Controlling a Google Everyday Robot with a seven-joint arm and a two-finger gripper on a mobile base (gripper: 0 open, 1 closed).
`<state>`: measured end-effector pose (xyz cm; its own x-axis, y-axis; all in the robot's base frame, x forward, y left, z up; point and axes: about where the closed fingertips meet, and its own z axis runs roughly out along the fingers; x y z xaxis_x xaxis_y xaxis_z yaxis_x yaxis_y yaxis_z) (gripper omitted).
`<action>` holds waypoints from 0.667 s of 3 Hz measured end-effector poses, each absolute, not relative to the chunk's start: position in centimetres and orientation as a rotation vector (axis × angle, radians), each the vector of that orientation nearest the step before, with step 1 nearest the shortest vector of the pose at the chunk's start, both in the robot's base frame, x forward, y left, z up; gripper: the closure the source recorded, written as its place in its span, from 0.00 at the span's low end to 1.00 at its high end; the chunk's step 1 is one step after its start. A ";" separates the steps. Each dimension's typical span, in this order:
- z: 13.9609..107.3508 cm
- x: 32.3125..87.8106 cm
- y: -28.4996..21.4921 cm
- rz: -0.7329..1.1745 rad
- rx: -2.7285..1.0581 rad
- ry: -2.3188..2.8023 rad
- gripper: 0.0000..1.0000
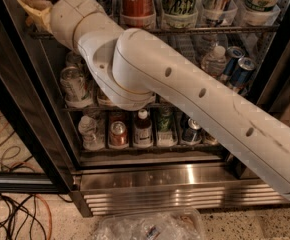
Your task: Pick orange can from top shelf of fridge
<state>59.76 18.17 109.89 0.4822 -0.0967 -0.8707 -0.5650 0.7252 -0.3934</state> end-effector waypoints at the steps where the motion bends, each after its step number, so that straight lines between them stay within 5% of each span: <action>1: 109.6 58.6 17.9 0.308 -0.750 1.044 1.00; 2: 109.1 57.5 17.7 0.305 -0.765 1.046 1.00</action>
Offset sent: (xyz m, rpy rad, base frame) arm -0.0327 -0.0103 -0.0154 -0.0498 -0.0038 0.0091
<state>57.55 17.67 109.10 0.4890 -0.1216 -0.8638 -0.5673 0.7078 -0.4208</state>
